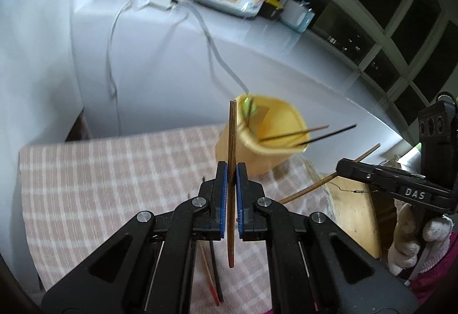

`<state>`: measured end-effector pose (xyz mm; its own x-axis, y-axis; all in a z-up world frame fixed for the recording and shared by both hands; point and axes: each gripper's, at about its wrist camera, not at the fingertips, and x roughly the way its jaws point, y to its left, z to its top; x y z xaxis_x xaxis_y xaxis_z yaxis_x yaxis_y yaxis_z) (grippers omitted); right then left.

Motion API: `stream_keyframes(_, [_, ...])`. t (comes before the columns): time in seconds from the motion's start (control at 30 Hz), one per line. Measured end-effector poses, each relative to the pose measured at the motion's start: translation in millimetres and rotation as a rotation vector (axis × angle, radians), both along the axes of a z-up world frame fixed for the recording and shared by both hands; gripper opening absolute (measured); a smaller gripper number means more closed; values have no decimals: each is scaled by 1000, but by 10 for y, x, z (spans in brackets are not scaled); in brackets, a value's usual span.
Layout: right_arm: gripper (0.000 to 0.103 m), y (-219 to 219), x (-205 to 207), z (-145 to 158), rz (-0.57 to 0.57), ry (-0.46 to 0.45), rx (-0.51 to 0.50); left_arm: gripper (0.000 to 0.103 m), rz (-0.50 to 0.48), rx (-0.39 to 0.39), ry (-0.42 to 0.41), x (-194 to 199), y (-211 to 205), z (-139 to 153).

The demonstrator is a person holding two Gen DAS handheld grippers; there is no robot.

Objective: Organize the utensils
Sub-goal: 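Lift both wooden chopsticks and carry them above the yellow container, then lower both chopsticks into the yellow container and open both tools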

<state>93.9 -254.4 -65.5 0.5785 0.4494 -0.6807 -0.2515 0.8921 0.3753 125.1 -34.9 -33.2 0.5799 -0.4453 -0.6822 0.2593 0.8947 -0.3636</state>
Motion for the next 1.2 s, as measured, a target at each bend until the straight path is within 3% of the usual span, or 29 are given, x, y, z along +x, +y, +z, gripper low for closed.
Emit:
stream_keyframes(0.27, [4, -290, 14, 444, -53, -99, 68, 4, -12, -17, -106, 223, -181, 395])
stream_keyframes(0.53, [4, -461, 169, 730, -76, -169, 67, 4, -10, -19, -180, 465, -380, 692])
stream_keyframes(0.77, [4, -610, 348, 825, -86, -172, 74, 4, 12, -27, -208, 566, -534, 827])
stream_keyframes(0.93, [4, -659, 454, 881, -82, -199, 14, 4, 32, -20, -236, 724, -659, 865])
stream_keyframes(1.2, [4, -679, 746, 700, -100, -161, -41, 4, 31, 4, -215, 935, -842, 721])
